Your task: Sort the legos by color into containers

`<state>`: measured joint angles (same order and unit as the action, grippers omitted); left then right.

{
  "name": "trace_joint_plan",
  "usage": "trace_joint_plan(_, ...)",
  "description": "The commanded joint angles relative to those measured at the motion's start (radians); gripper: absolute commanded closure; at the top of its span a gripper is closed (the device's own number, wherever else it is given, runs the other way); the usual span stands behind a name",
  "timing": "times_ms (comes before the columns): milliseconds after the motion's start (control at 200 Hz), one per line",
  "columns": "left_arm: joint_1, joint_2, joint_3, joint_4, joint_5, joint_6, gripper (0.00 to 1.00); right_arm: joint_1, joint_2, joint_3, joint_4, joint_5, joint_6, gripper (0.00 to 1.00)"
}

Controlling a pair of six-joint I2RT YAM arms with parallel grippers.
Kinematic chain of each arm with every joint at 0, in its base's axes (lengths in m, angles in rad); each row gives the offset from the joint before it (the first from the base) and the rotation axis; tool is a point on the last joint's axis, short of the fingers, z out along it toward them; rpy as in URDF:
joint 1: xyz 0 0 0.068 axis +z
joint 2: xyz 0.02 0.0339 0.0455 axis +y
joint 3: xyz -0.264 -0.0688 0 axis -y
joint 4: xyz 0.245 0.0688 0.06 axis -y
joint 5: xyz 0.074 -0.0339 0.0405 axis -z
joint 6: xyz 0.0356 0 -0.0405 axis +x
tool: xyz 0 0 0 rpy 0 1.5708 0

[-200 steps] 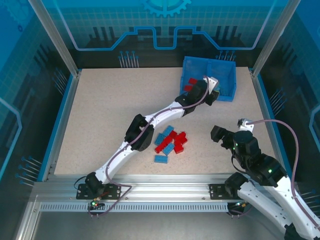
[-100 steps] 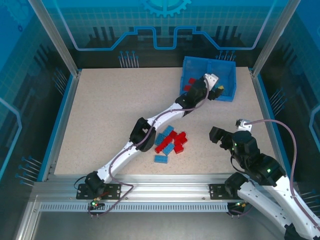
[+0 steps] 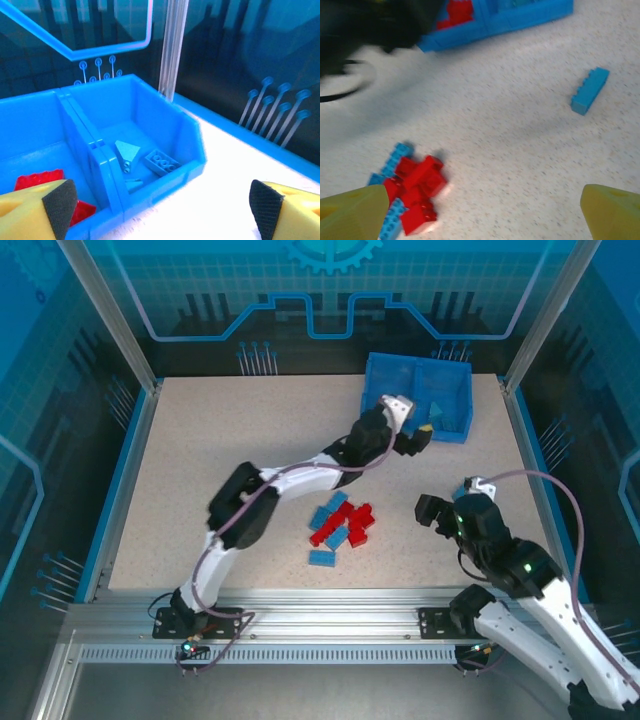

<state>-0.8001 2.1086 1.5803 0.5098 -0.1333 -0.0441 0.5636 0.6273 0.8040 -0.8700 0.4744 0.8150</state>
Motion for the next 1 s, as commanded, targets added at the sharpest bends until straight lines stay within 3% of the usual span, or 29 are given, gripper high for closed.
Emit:
trace_joint_plan(0, -0.02, -0.316, -0.248, 0.086, 0.018, -0.066, 0.05, -0.082, 0.192, 0.095, -0.066, -0.052, -0.026, 0.0)
trace_joint_plan(130, -0.056, -0.625, -0.503, -0.136, 0.036, -0.01, 0.01, -0.303, 0.387, 0.15, 0.005, -0.179, -0.081, 0.0)
trace_joint_plan(280, -0.109, -0.895, -0.588, -0.562, 0.087, 0.134, 0.01, -0.548, 0.598, 0.176, 0.094, -0.211, -0.099, 0.0)
trace_joint_plan(440, -0.117, -1.127, -0.638, -0.873, 0.137, 0.294, 0.01, -0.655, 0.82, 0.211, 0.202, -0.28, -0.126, 0.01)
trace_joint_plan(640, -0.117, -1.275, -0.725, -0.992, 0.205, 0.589, 0.01, -0.701, 1.049, 0.281, 0.287, -0.35, -0.141, 0.1)
trace_joint_plan(835, -0.118, -1.278, -0.769, -0.993, 0.254, 0.684, 0.01, -0.738, 1.179, 0.297, 0.337, -0.383, -0.124, 0.31)
trace_joint_plan(995, -0.117, -1.308, -0.811, -0.961, 0.235, 0.685, 0.01, -0.744, 1.128, 0.283, 0.357, -0.374, -0.154, 0.67)
